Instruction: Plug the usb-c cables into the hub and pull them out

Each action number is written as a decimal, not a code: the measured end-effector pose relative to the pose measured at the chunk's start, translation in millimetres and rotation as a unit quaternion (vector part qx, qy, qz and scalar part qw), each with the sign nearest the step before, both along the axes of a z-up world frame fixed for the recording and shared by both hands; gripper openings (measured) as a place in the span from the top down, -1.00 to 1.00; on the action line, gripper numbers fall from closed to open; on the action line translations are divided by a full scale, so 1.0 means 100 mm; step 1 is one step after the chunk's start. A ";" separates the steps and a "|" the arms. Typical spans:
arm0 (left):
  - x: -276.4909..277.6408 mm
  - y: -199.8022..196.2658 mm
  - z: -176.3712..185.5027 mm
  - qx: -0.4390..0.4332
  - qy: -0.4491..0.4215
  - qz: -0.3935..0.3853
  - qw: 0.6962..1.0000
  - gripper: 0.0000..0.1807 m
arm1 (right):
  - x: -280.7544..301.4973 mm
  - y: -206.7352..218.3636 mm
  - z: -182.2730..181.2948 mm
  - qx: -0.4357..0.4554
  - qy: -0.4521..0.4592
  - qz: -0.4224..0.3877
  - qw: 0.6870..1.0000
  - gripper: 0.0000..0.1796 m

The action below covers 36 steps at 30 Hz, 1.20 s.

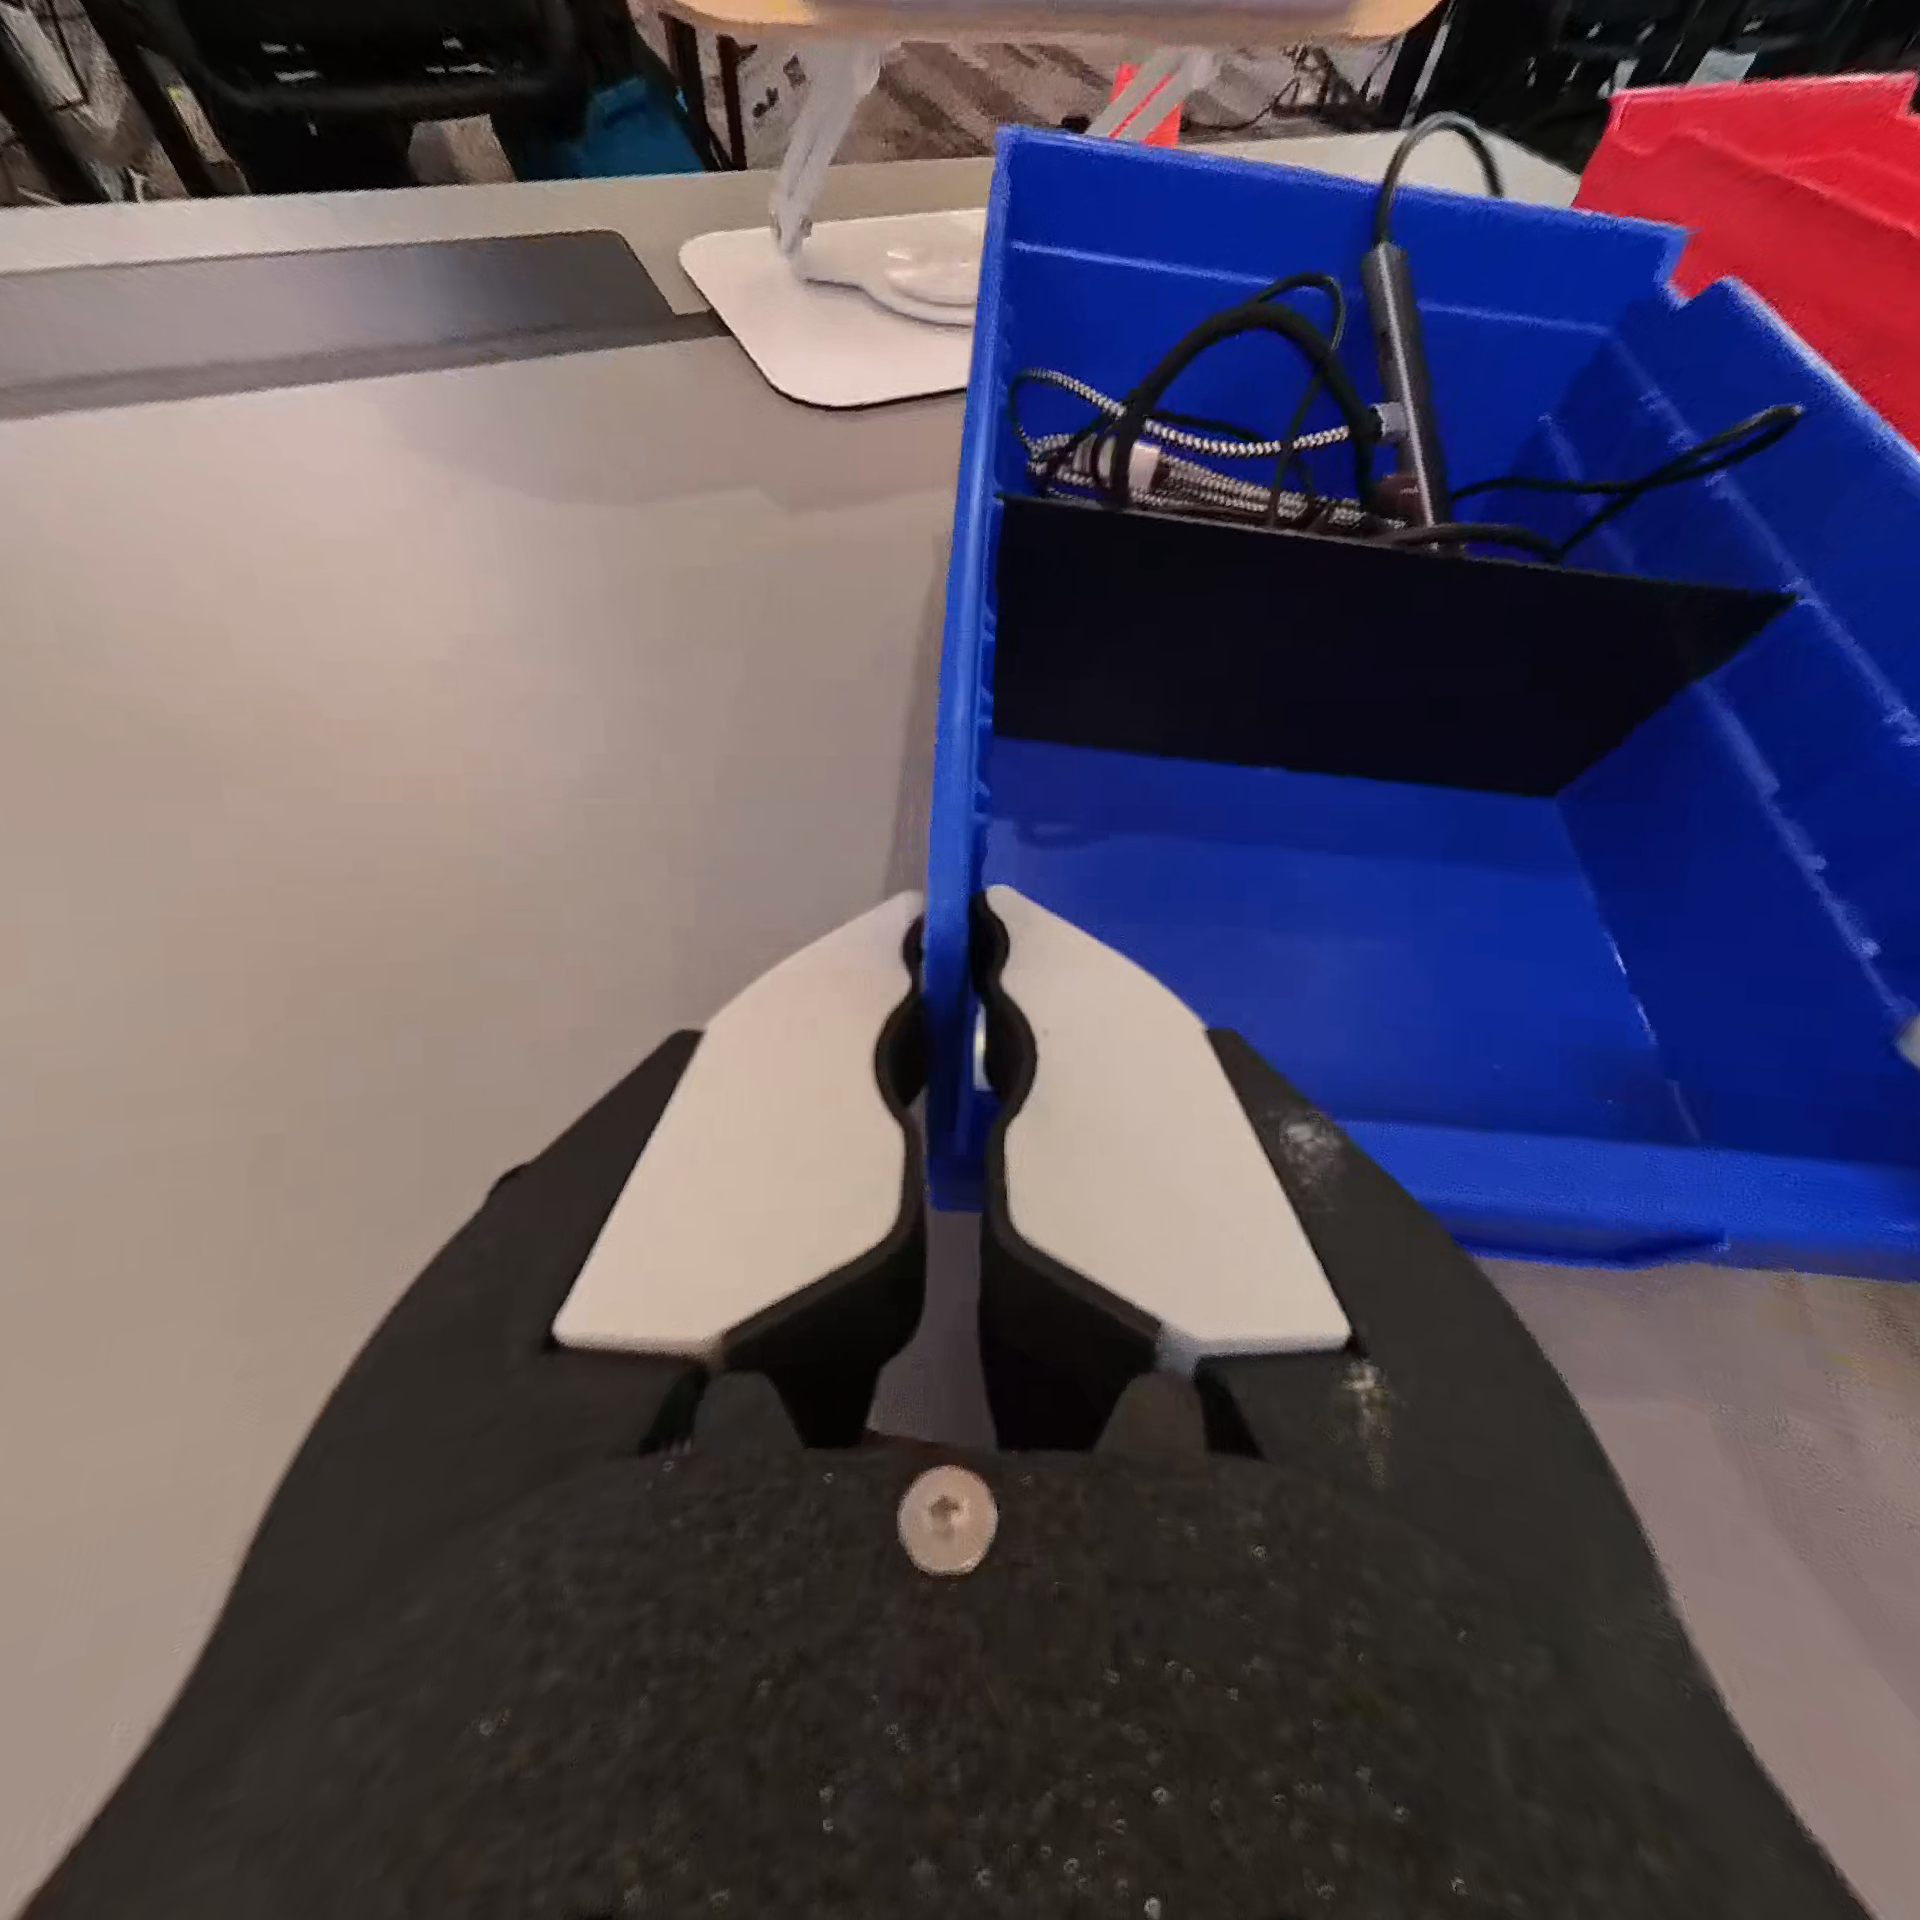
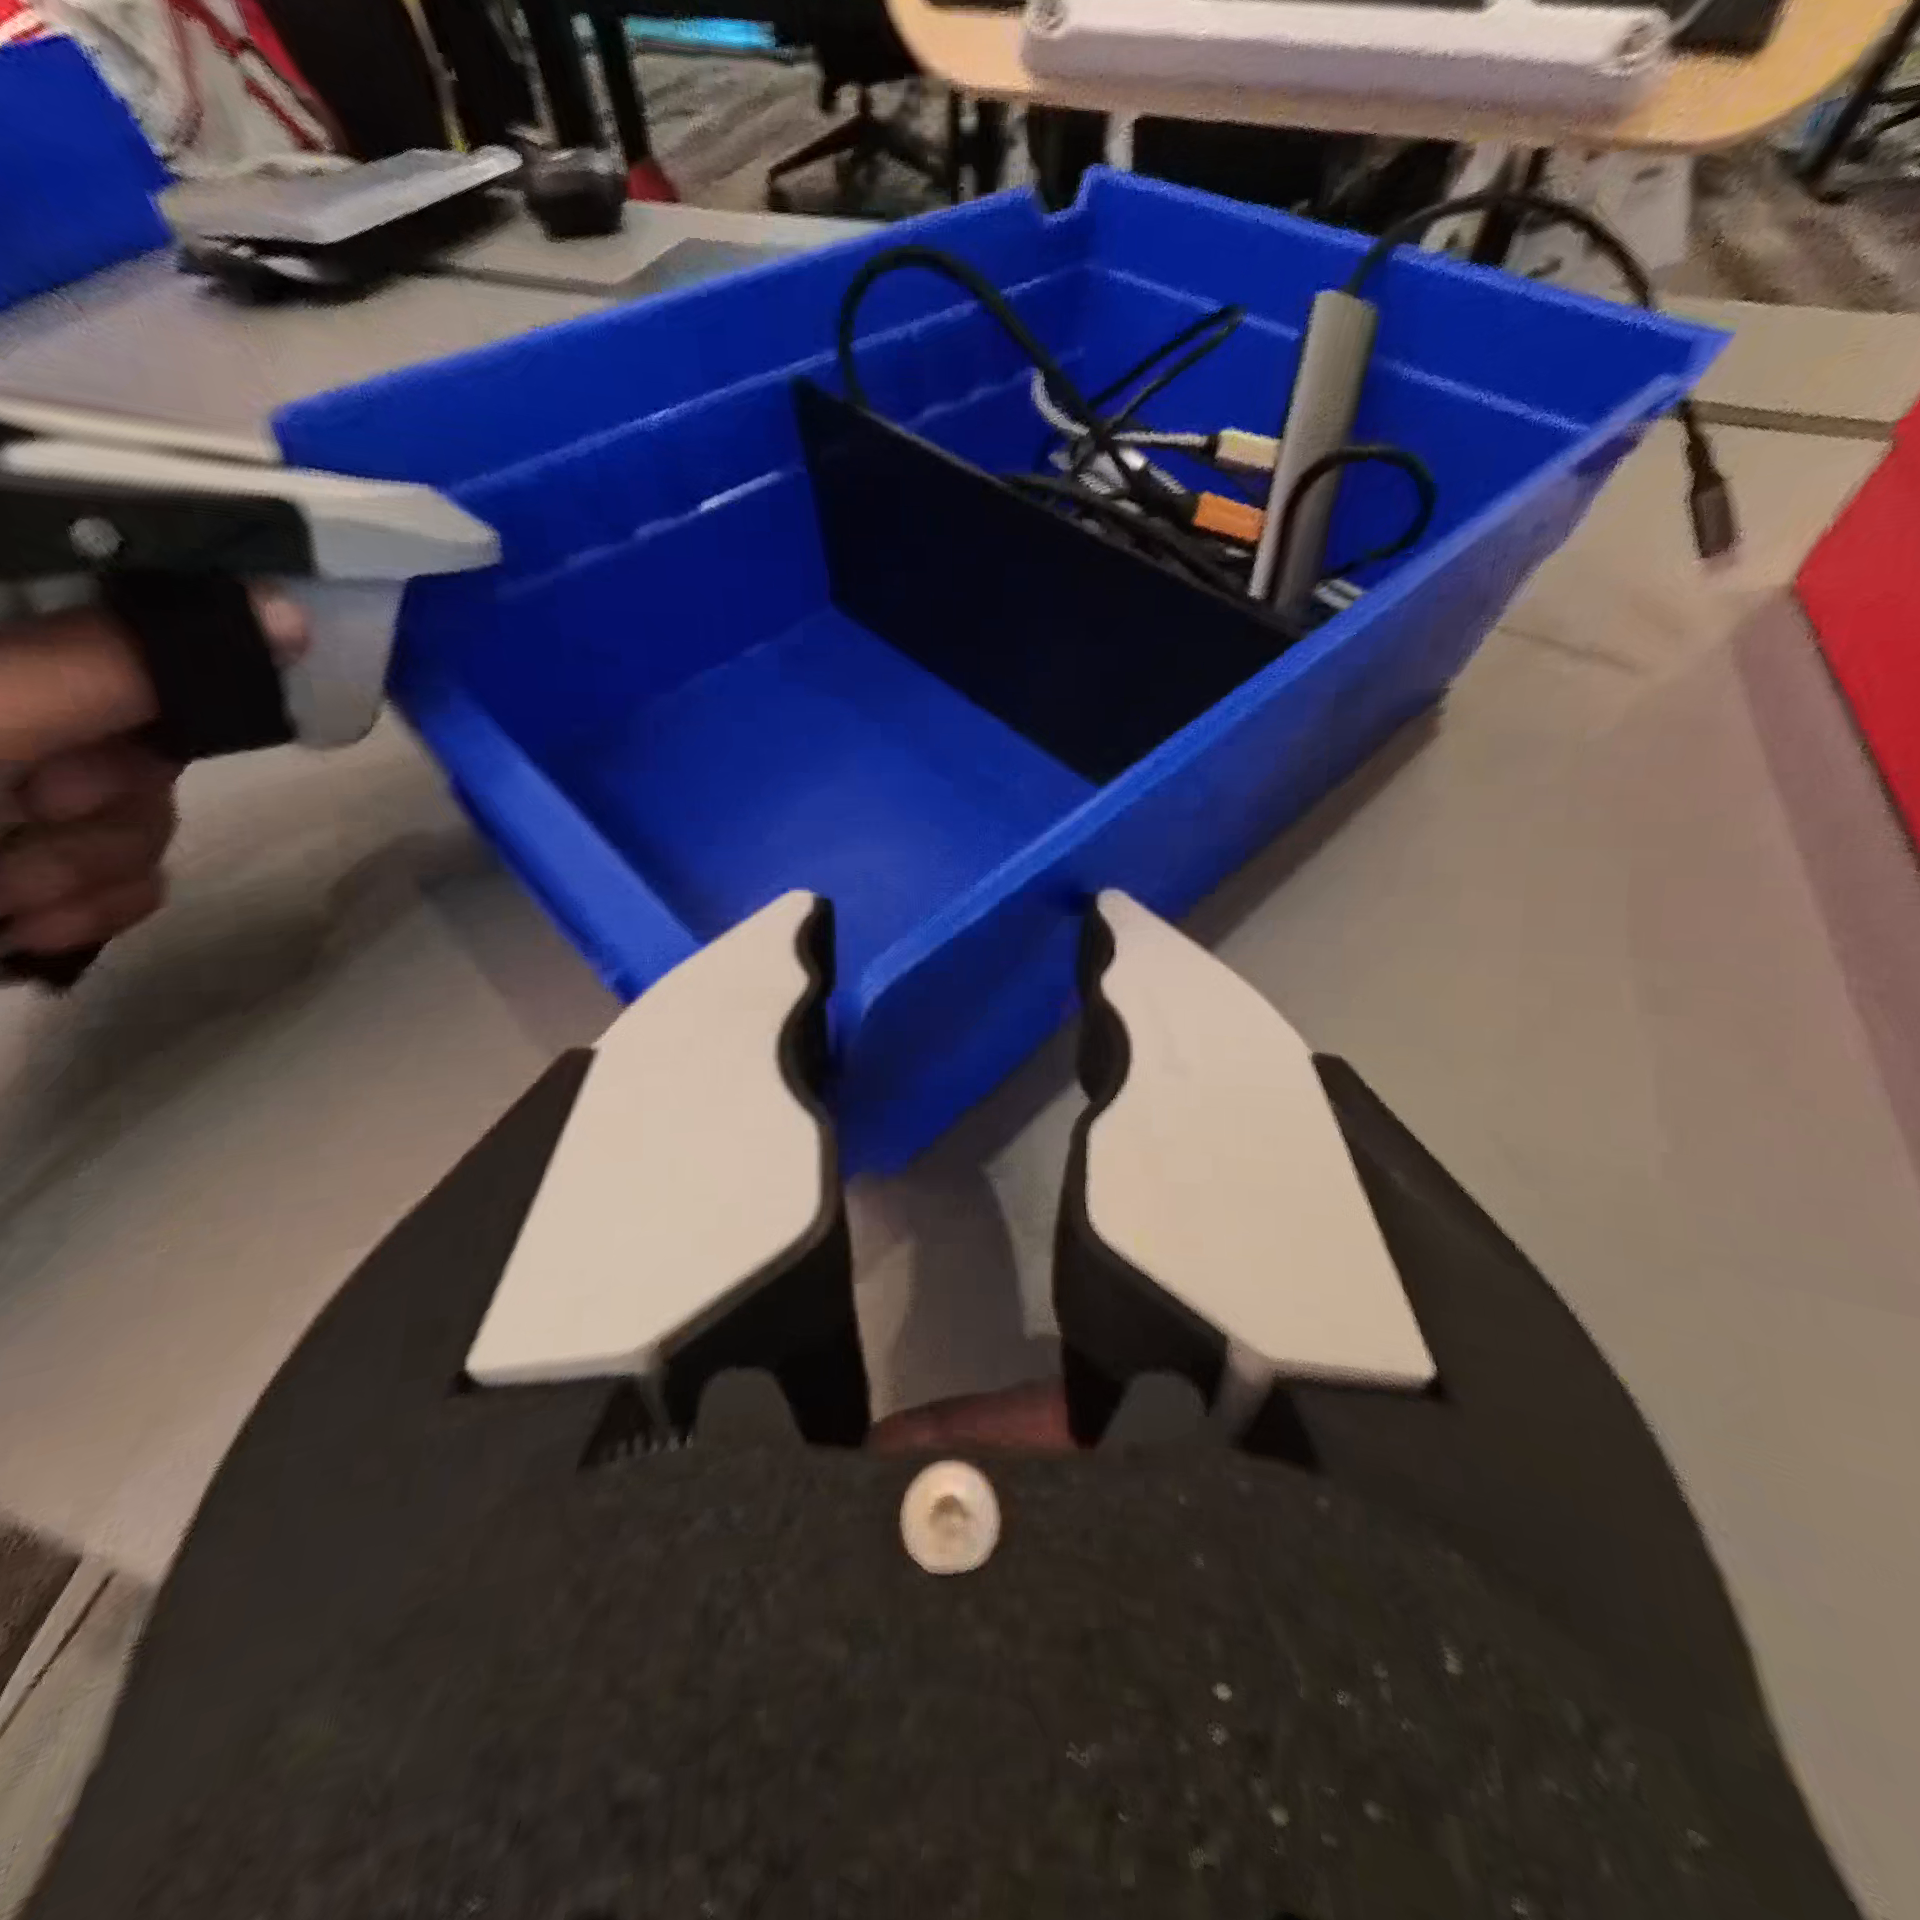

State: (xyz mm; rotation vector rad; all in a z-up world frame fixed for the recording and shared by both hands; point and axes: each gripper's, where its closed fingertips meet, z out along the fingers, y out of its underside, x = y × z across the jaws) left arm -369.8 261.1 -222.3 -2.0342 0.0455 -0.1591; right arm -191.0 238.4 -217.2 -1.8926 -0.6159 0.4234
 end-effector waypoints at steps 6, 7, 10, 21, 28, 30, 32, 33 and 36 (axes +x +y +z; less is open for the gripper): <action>-0.10 -0.23 0.26 0.054 0.067 -0.009 0.996 0.97 | -0.06 0.22 0.13 -0.015 -0.002 -0.076 0.997 0.81; -0.23 -0.30 0.33 0.057 0.074 0.003 0.996 0.97 | -0.18 0.19 0.20 -0.012 0.003 -0.072 0.997 0.82; -0.75 -0.58 0.51 0.079 0.086 0.066 0.991 0.97 | -0.71 0.08 0.39 0.028 0.008 -0.040 0.999 0.84; -1.88 -1.04 0.10 0.020 0.060 0.185 0.981 0.97 | -1.93 0.08 0.12 0.030 -0.049 0.025 0.998 0.93; -1.93 -1.09 0.02 0.019 -0.011 0.203 0.979 0.96 | -1.97 -0.11 0.07 0.035 -0.023 0.104 0.994 0.82; -1.92 -1.11 0.02 0.021 -0.020 0.205 0.978 0.96 | -1.86 -0.22 0.13 0.034 -0.028 0.153 0.987 0.77; -1.93 -1.14 0.06 0.022 -0.027 0.215 0.976 0.85 | -1.65 -0.41 0.16 0.021 -0.038 0.219 0.975 0.73; -1.95 -1.15 0.12 0.032 -0.035 0.224 0.973 0.81 | -1.48 -0.46 0.18 0.011 -0.038 0.233 0.972 0.69; -2.00 -1.26 0.53 0.122 -0.134 0.251 0.951 0.70 | -0.87 -0.44 0.31 0.005 0.000 0.251 0.968 0.68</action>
